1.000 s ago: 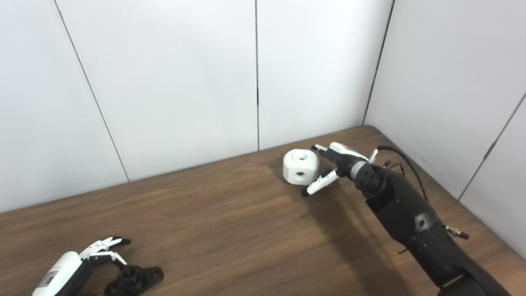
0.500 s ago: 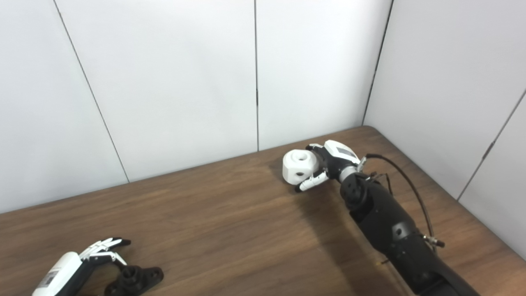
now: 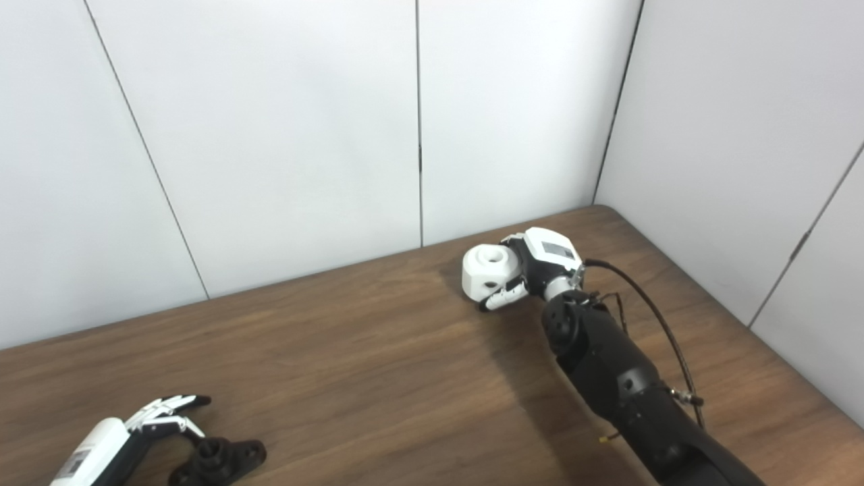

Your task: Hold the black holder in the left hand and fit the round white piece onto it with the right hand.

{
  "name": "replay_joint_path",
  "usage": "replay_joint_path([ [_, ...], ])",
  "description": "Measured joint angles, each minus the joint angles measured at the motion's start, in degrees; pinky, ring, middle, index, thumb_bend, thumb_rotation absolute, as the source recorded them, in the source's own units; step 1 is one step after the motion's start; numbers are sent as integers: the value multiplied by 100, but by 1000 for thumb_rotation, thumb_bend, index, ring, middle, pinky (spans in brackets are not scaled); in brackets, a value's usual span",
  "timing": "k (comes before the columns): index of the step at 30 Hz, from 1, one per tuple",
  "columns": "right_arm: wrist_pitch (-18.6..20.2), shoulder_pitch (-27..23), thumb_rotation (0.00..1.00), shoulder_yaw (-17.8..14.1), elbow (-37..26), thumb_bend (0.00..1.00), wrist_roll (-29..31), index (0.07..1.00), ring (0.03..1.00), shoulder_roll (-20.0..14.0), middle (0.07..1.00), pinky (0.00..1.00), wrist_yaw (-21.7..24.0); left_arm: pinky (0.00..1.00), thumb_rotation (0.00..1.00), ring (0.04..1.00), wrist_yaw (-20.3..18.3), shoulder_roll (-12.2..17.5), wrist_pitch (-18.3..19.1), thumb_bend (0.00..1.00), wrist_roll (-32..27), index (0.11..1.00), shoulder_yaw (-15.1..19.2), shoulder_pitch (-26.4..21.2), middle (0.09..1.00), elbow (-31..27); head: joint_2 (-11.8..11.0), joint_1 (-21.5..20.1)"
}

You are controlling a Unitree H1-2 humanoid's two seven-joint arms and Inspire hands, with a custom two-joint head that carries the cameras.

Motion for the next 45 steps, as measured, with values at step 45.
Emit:
replay_joint_path([
  [45,-368,236,136,423,-2722,524,147,482,803,855,767,720,1234,912,50,922,-103,-317,549,522,174,485,-30,74,881,-368,554,2092],
])
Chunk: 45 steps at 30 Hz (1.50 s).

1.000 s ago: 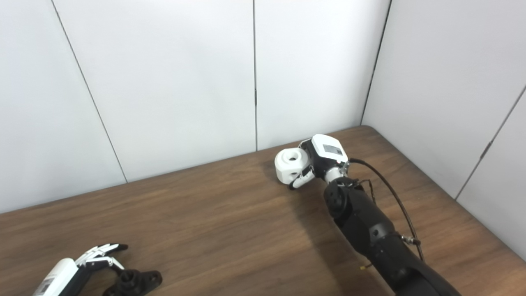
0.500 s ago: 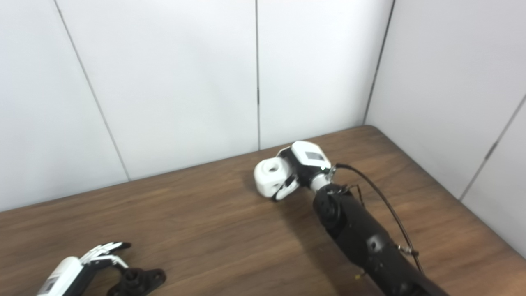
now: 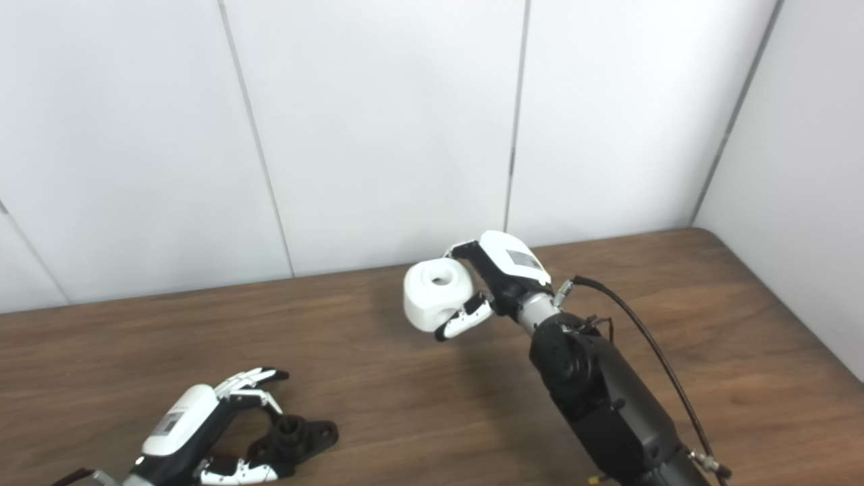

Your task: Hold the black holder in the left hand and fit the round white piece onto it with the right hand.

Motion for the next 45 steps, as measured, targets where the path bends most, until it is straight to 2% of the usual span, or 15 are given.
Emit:
replay_joint_path([
  [6,-11,160,132,38,-532,525,45,481,788,173,755,725,242,941,54,931,-9,-36,86,523,4,485,-44,-34,883,8,114,395],
  [14,-11,338,132,168,-1039,524,168,480,781,478,743,688,641,946,55,934,-11,-111,249,524,4,485,-92,-76,886,4,193,545],
  [19,-8,427,134,353,-1197,524,93,480,801,654,757,742,762,951,56,933,-11,-147,304,524,4,484,-123,-93,890,-5,255,598],
  [25,-66,424,136,524,-1165,524,53,480,773,922,746,712,780,949,56,934,-8,-225,402,524,38,484,-175,-125,895,-6,307,729],
  [29,-228,403,135,654,-983,524,-26,479,771,978,749,717,778,946,56,935,-8,-258,444,524,41,484,-200,-138,894,-9,334,791],
  [36,-228,368,132,752,-848,523,-64,480,792,1078,756,769,800,959,58,939,-8,-303,561,524,43,485,-251,-136,900,-65,369,853],
  [45,-229,329,133,878,-748,524,-136,480,806,1107,765,772,971,962,57,943,-18,-311,711,524,45,485,-330,-132,900,-175,413,844],
])
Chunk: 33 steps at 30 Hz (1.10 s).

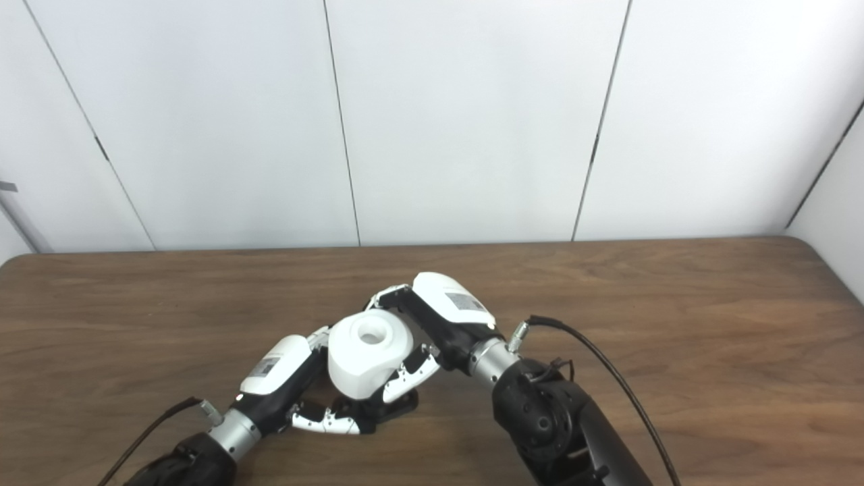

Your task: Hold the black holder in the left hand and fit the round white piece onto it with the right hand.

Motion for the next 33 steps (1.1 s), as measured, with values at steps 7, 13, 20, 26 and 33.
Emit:
replay_joint_path([
  [7,-101,-5,134,106,191,524,-72,480,804,-36,760,802,64,968,57,947,-6,0,47,524,0,485,-28,3,902,-45,44,18],
  [13,-373,-58,136,106,331,524,-72,480,803,-89,757,811,29,944,57,936,-8,-1,56,524,13,484,-37,7,895,-54,70,44],
  [20,-597,-102,136,112,402,524,-72,479,800,-171,756,815,23,953,57,937,-8,-1,106,524,29,484,-40,23,899,-98,97,35],
  [26,-607,-121,136,102,382,525,-71,480,797,-314,757,810,72,950,57,932,-8,-1,166,524,29,484,-41,52,895,-149,149,18],
  [33,-698,-121,136,68,381,525,-71,480,790,-442,750,802,73,952,57,936,-9,-1,168,524,29,484,-41,56,897,-153,176,9],
])
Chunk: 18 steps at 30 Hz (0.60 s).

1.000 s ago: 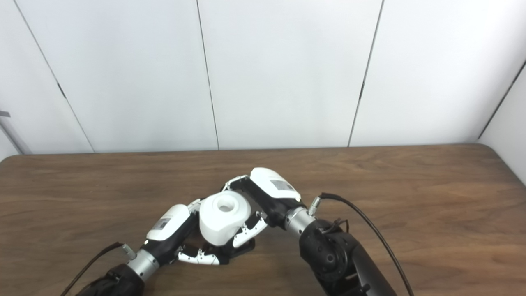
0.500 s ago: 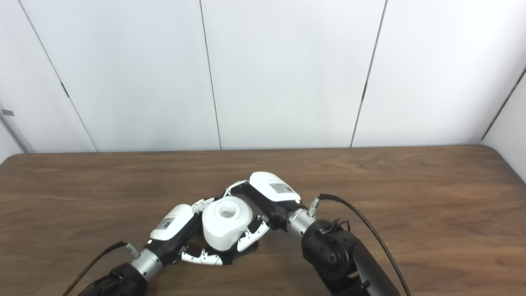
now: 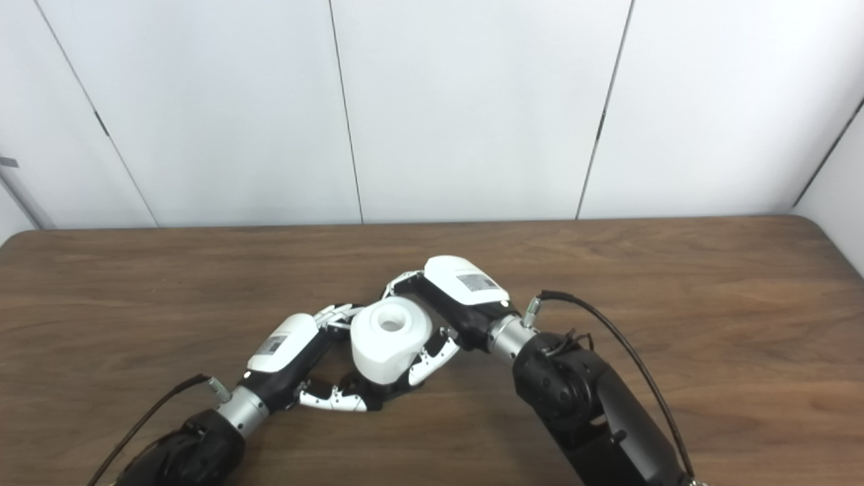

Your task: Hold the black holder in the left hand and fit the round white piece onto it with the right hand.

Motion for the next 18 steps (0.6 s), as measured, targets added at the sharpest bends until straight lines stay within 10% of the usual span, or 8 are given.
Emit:
replay_joint_path([
  [18,-68,-2,135,-63,-15,525,1,479,780,-159,748,779,123,952,58,937,-8,-14,17,524,0,485,-2,2,895,-15,70,70],
])
